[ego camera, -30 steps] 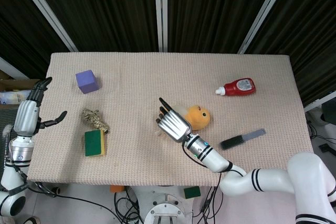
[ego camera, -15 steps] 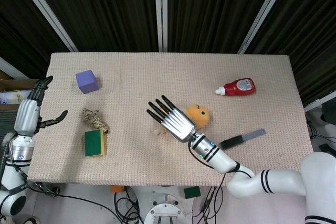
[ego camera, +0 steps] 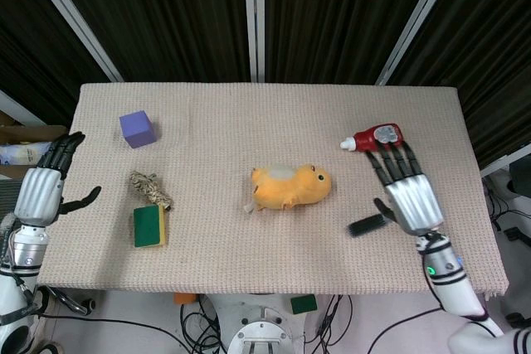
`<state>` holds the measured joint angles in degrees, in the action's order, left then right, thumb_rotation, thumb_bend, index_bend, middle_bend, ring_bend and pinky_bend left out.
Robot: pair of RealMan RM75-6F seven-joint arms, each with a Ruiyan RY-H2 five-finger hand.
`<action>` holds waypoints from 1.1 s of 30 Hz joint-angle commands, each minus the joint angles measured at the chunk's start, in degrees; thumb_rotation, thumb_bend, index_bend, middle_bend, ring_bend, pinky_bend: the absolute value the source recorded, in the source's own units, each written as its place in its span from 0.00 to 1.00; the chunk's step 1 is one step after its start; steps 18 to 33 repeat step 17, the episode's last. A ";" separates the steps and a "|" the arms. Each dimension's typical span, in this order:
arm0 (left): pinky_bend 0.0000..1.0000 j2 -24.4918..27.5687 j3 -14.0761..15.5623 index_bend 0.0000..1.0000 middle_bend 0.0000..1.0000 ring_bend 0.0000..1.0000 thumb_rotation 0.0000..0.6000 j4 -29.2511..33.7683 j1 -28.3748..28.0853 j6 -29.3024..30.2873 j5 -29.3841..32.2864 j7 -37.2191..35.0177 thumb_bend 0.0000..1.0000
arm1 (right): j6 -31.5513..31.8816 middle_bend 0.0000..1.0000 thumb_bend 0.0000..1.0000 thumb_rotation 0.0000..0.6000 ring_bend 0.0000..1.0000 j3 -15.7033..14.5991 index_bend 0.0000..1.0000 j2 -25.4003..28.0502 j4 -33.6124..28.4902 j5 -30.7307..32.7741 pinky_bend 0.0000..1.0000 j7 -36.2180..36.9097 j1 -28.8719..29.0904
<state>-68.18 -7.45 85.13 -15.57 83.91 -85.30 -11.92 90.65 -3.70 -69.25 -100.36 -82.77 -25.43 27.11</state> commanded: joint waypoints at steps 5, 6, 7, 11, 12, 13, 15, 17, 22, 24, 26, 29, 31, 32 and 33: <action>0.21 3.47 6.66 0.07 0.06 0.03 0.98 7.06 7.00 3.48 -0.59 19.08 0.16 | 8.83 0.00 0.21 1.00 0.00 -3.62 0.00 3.34 12.90 3.20 0.00 15.22 -15.79; 0.21 3.51 7.30 0.07 0.06 0.03 0.97 7.33 7.74 3.93 -0.81 19.57 0.15 | 8.66 0.00 0.21 1.00 0.00 -3.54 0.00 3.12 13.61 3.51 0.00 15.47 -16.48; 0.21 3.49 7.90 0.07 0.06 0.03 0.97 7.47 8.44 4.37 -1.07 20.08 0.15 | 8.48 0.00 0.21 1.00 0.00 -3.39 0.00 2.86 14.25 3.79 0.00 15.50 -17.07; 0.21 2.31 9.49 0.07 0.06 0.03 0.96 6.96 11.01 6.94 -2.66 21.49 0.15 | 6.85 0.00 0.21 1.00 0.00 -2.55 0.00 1.94 15.37 4.92 0.00 15.94 -19.04; 0.21 1.99 9.58 0.07 0.06 0.03 0.96 6.68 11.35 7.39 -2.95 21.24 0.15 | 6.31 0.00 0.22 1.00 0.00 -2.38 0.00 1.91 15.33 5.19 0.00 16.01 -19.32; 0.21 1.67 9.62 0.07 0.06 0.03 0.96 6.29 11.62 7.76 -3.22 20.85 0.15 | 5.86 0.00 0.22 1.00 0.00 -2.20 0.00 1.88 15.37 5.34 0.00 16.06 -19.57; 0.21 1.00 9.51 0.07 0.06 0.03 0.96 5.23 11.94 8.30 -3.77 19.93 0.15 | 5.13 0.00 0.22 1.00 0.00 -1.64 0.00 1.79 15.62 5.48 0.00 16.53 -20.10; 0.21 0.60 9.36 0.07 0.06 0.03 0.96 4.46 11.96 8.23 -4.09 19.16 0.15 | 4.75 0.00 0.22 1.00 0.00 -0.96 0.00 1.81 15.83 5.43 0.00 17.09 -20.55; 0.21 0.60 9.36 0.07 0.06 0.03 0.96 4.46 11.96 8.23 -4.09 19.16 0.15 | 4.75 0.00 0.22 1.00 0.00 -0.96 0.00 1.81 15.83 5.43 0.00 17.09 -20.55; 0.21 0.60 9.36 0.07 0.06 0.03 0.96 4.46 11.96 8.23 -4.09 19.16 0.15 | 4.75 0.00 0.22 1.00 0.00 -0.96 0.00 1.81 15.83 5.43 0.00 17.09 -20.55; 0.21 0.60 9.36 0.07 0.06 0.03 0.96 4.46 11.96 8.23 -4.09 19.16 0.15 | 4.75 0.00 0.22 1.00 0.00 -0.96 0.00 1.81 15.83 5.43 0.00 17.09 -20.55; 0.21 0.60 9.36 0.07 0.06 0.03 0.96 4.46 11.96 8.23 -4.09 19.16 0.15 | 4.75 0.00 0.22 1.00 0.00 -0.96 0.00 1.81 15.83 5.43 0.00 17.09 -20.55; 0.21 0.60 9.36 0.07 0.06 0.03 0.96 4.46 11.96 8.23 -4.09 19.16 0.15 | 4.75 0.00 0.22 1.00 0.00 -0.96 0.00 1.81 15.83 5.43 0.00 17.09 -20.55; 0.21 0.60 9.36 0.07 0.06 0.03 0.96 4.46 11.96 8.23 -4.09 19.16 0.15 | 4.75 0.00 0.22 1.00 0.00 -0.96 0.00 1.81 15.83 5.43 0.00 17.09 -20.55; 0.21 0.60 9.36 0.07 0.06 0.03 0.96 4.46 11.96 8.23 -4.09 19.16 0.15 | 4.75 0.00 0.22 1.00 0.00 -0.96 0.00 1.81 15.83 5.43 0.00 17.09 -20.55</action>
